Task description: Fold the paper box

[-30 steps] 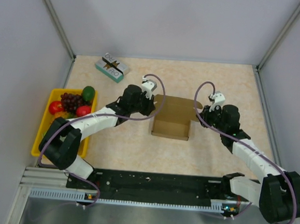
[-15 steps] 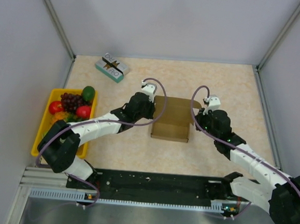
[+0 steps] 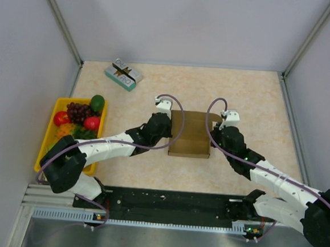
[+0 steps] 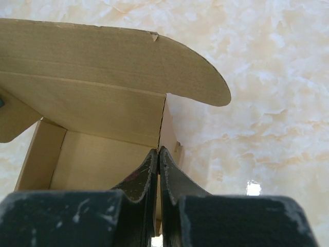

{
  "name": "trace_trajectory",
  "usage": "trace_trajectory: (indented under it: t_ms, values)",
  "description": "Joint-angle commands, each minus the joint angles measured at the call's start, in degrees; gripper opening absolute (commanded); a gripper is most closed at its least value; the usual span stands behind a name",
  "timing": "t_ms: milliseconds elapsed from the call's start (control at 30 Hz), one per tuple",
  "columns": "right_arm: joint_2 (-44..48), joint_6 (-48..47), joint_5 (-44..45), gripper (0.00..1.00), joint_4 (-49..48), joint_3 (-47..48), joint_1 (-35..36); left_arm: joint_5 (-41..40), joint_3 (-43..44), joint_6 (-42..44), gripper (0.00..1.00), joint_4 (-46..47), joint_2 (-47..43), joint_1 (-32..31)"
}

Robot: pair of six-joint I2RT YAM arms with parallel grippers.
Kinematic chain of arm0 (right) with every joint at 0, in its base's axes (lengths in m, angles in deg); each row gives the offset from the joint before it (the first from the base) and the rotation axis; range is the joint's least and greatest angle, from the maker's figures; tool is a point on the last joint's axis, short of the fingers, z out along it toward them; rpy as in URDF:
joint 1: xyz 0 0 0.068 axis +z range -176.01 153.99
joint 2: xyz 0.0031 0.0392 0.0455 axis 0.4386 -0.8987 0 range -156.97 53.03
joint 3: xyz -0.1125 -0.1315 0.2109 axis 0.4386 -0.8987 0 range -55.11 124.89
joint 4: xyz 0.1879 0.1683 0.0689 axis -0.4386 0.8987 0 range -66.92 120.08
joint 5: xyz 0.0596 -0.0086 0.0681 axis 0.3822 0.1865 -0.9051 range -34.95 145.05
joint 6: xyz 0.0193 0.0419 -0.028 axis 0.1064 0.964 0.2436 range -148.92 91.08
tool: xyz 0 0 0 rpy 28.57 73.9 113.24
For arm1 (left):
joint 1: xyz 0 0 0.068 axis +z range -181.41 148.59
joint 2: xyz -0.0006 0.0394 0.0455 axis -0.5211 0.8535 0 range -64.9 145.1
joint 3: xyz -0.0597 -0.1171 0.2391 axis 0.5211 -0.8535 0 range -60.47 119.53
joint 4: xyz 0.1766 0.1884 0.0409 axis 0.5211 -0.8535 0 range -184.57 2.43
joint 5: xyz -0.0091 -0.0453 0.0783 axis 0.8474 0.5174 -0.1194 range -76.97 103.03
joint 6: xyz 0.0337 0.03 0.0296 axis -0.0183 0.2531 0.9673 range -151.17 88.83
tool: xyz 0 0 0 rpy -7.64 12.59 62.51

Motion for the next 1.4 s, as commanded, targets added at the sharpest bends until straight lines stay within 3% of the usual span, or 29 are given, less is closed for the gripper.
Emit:
trace_trajectory:
  t_ms: [0, 367, 500, 733, 900, 1367]
  values:
    - [0.1, 4.1, 5.0, 0.0, 0.4, -1.0, 5.5, -4.0, -3.9, -4.3, 0.07, 4.7, -2.9, -2.5]
    - [3.1, 4.2, 19.0, 0.0, -5.6, -9.8, 16.1, -11.6, -11.4, -6.4, 0.08, 10.8, -4.5, -8.3]
    - [5.2, 4.6, 19.3, 0.0, -5.8, -12.2, 16.3, -12.3, -11.1, -7.5, 0.08, 10.9, -3.2, -9.3]
    - [6.8, 4.8, 19.2, 0.0, -5.9, -13.2, 16.3, -14.7, -4.2, -17.9, 0.07, -0.5, 0.0, -12.3]
    - [4.9, 6.1, 19.4, 0.0, -6.4, -13.0, 16.3, -16.6, -2.1, -18.7, 0.07, -3.8, 2.8, -13.5]
    - [10.9, 8.4, 19.3, 0.0, 0.4, -13.6, 16.3, -18.9, -7.3, -21.4, 0.08, -1.7, 2.1, -14.8]
